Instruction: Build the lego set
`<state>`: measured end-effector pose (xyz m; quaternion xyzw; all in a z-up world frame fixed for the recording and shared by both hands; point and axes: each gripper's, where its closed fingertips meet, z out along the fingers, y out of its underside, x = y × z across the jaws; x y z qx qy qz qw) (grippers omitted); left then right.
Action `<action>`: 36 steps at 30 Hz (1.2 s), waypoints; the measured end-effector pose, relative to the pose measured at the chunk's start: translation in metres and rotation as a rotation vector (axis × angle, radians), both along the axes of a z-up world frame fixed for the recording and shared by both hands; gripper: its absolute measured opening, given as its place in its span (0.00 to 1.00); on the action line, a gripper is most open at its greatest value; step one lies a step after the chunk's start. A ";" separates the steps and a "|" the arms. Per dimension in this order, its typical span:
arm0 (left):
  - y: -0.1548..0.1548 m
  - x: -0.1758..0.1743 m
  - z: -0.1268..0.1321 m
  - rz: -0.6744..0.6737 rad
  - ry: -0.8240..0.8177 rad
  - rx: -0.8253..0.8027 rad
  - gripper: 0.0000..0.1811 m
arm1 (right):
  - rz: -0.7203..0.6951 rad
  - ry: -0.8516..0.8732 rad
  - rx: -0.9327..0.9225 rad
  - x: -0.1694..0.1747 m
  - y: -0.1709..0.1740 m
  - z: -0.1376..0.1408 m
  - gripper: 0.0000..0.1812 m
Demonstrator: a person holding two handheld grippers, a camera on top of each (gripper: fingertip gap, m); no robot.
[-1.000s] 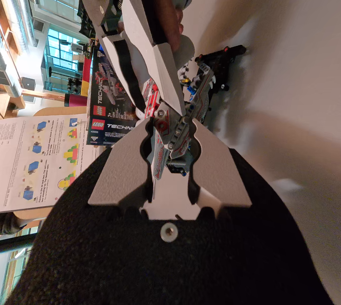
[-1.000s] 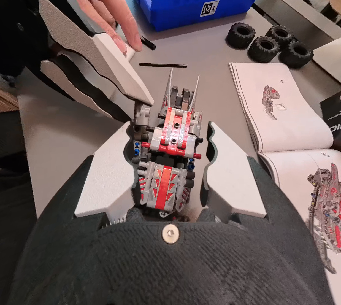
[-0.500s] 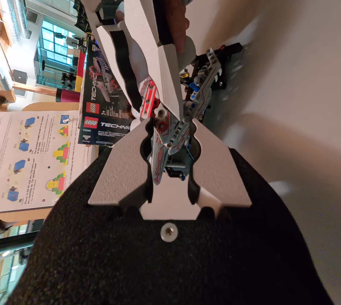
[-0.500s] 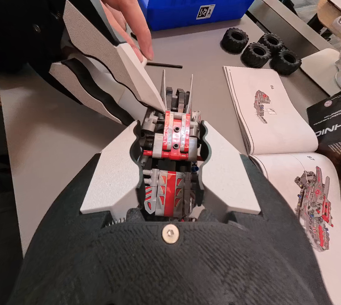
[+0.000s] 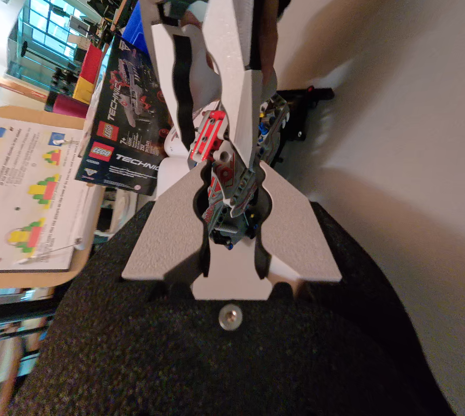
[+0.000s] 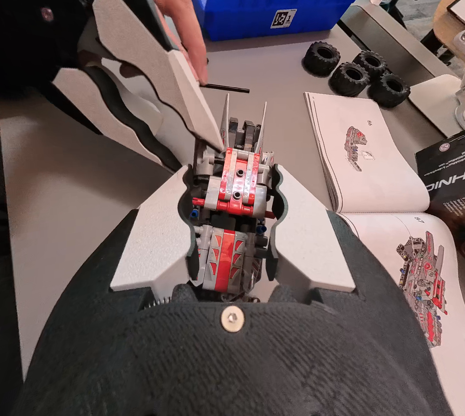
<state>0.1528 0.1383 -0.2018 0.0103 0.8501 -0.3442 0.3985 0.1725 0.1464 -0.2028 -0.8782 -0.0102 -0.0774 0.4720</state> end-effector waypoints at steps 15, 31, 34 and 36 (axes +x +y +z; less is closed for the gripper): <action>0.009 -0.003 0.003 -0.107 0.507 -0.300 0.07 | 0.028 -0.003 0.017 0.002 0.002 0.000 0.34; 0.009 0.001 0.006 -0.161 0.655 -0.409 0.00 | 0.109 0.034 -0.036 0.012 0.001 0.006 0.36; 0.009 -0.003 0.016 -0.183 0.719 -0.469 0.00 | 0.119 0.055 -0.055 0.017 -0.003 0.014 0.41; 0.012 -0.004 0.020 -0.180 0.783 -0.493 0.00 | 0.130 0.054 -0.074 0.018 -0.005 0.020 0.42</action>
